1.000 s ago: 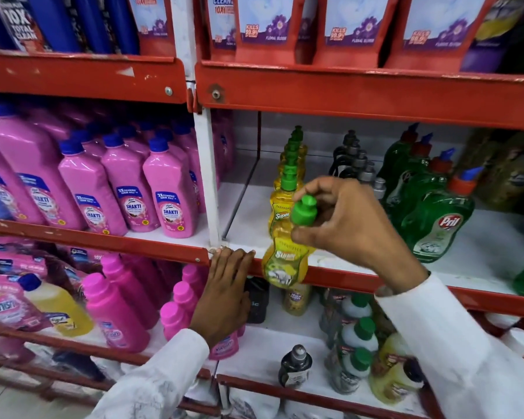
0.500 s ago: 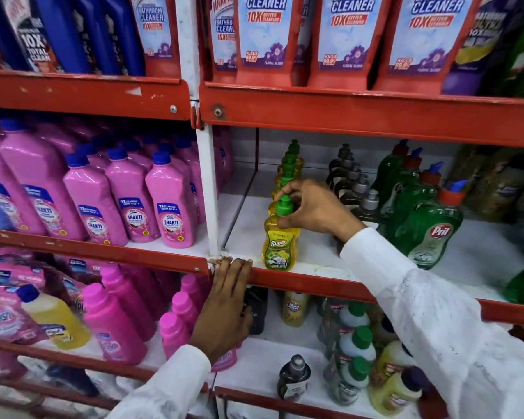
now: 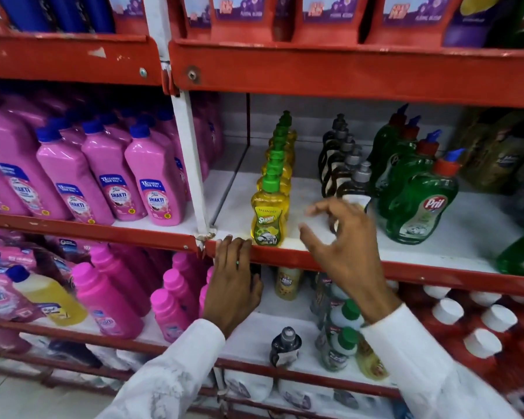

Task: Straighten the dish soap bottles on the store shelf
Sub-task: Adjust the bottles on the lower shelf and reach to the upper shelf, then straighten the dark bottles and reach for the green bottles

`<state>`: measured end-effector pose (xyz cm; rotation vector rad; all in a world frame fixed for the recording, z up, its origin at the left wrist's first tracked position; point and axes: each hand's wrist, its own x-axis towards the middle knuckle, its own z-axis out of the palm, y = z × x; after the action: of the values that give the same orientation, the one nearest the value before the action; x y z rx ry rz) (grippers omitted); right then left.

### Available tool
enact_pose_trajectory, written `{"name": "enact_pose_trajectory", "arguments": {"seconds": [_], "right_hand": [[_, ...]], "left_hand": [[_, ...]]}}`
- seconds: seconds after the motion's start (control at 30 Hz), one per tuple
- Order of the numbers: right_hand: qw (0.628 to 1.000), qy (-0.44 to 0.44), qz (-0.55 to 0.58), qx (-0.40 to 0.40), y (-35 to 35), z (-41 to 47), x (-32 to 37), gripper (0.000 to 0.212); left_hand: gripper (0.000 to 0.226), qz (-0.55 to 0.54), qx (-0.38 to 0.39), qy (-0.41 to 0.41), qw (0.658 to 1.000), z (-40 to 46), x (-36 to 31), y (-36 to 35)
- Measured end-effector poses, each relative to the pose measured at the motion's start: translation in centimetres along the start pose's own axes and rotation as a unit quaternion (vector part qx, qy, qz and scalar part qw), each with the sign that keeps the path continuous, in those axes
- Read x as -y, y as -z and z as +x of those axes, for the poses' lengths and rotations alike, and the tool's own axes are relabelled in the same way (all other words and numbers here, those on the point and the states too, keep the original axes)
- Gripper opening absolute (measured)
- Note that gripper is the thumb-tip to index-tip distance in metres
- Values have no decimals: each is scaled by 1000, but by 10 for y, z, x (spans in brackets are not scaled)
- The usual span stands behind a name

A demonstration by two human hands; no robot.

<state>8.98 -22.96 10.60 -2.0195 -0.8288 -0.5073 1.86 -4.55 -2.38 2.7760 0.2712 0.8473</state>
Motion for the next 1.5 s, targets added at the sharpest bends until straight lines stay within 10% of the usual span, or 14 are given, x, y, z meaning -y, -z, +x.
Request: {"name": "enact_pose_trajectory", "arguments": {"seconds": [0.23,0.37,0.67,1.17,1.5], "right_hand": [[936,-167,-16,310,-66,-110,-91,32],[917,-182,-22,353,-94,-134,-113,32],[921,-199,-43,333,-90,-119,-97,24],[984,-174,30,20,106,35,9,39],[982,-171,-29,70,80,74,-39,43]], "left_hand": [[69,51,32,16,998,2,-6,-1],[71,57,41,19,997,2,-7,3],[72,51,53,34,997,1,-11,7],[64,-5,5,49,999,3,-16,7],[68,19,-16,57,998,3,-15,-5]]}}
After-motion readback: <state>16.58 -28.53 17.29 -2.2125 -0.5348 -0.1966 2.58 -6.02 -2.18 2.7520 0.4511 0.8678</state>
